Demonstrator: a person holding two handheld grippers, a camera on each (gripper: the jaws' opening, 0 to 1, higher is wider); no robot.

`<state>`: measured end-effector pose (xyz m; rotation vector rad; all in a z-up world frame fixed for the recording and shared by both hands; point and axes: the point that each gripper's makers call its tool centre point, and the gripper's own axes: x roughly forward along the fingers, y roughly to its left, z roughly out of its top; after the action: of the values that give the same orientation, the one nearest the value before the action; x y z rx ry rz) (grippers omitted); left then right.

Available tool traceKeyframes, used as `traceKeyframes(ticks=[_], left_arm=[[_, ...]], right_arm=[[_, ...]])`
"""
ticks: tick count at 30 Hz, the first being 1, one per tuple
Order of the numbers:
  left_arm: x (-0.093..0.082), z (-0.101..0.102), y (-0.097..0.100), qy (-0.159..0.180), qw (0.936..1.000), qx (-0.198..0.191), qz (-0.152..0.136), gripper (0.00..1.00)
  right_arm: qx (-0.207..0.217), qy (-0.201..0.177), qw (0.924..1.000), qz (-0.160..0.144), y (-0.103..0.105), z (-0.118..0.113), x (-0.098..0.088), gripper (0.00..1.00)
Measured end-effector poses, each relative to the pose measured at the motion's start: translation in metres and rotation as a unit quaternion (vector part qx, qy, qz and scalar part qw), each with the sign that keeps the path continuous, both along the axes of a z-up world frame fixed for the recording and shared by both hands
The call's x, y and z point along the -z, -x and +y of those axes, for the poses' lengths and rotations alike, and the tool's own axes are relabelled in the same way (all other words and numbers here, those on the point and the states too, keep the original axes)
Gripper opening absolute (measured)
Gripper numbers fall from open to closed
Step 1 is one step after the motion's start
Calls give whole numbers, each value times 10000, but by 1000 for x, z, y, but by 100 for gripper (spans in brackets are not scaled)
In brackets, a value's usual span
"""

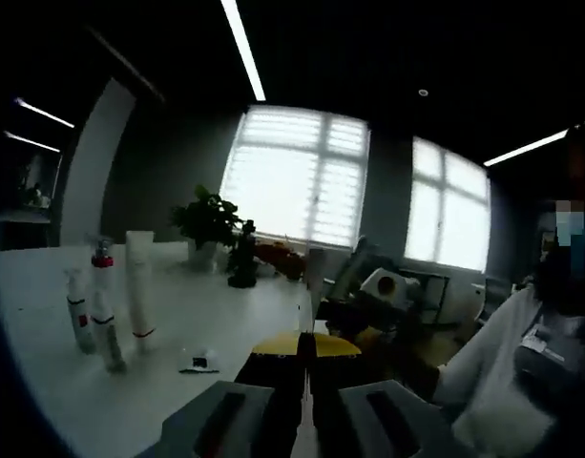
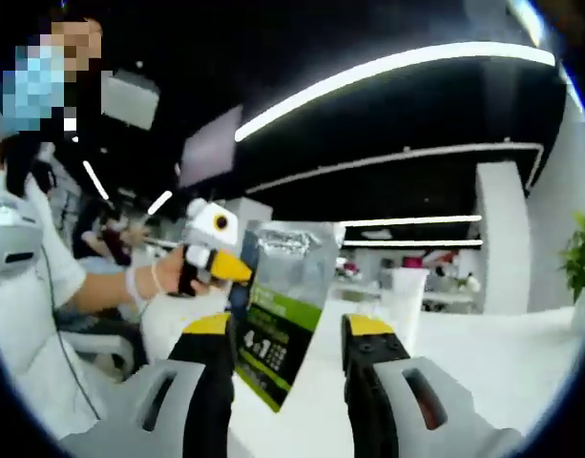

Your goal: Arrange the skincare products in the storage area until every visible bottle or jar stands upright without overlapping.

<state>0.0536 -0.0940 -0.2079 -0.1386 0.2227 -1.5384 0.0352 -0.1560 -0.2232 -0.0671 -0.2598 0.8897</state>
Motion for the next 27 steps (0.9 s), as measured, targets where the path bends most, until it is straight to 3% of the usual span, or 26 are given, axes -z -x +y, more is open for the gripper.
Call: traceKeyframes(ticks=[4,7,9,13,16,21,22,23,27], left_arm=[[-1,16,10,105,9998,128,99,0],[-1,27,19,142,9995,228,182,0],[-1,35,30,199,9990,314,229,0],[-5,41,47,326,9974,510,381,0],[-7,46,53,340,9972,549,378,0],[-8,53,59,382,9973,535,329,0],[-8,53,60,387,9972,540,348,0],[-9,53,63,426,9968,567,356,0],[-5,55,68,308,9981,509,158,1]], right_arm=[[-553,-357,9972,369,9,22,0,67],[-1218,-675,9871,792,23,41,-2,69],[-1443,-807,9817,945,27,51,-3,63],[-1368,-731,9815,1125,22,62,5,42],[-1716,-635,9759,1189,33,77,11,34],[-1818,-729,9718,1317,36,80,10,2],[-1911,-837,9684,1368,38,79,8,2],[-1942,-776,9696,1267,39,79,8,1],[-1974,-693,9683,1362,42,81,12,1]])
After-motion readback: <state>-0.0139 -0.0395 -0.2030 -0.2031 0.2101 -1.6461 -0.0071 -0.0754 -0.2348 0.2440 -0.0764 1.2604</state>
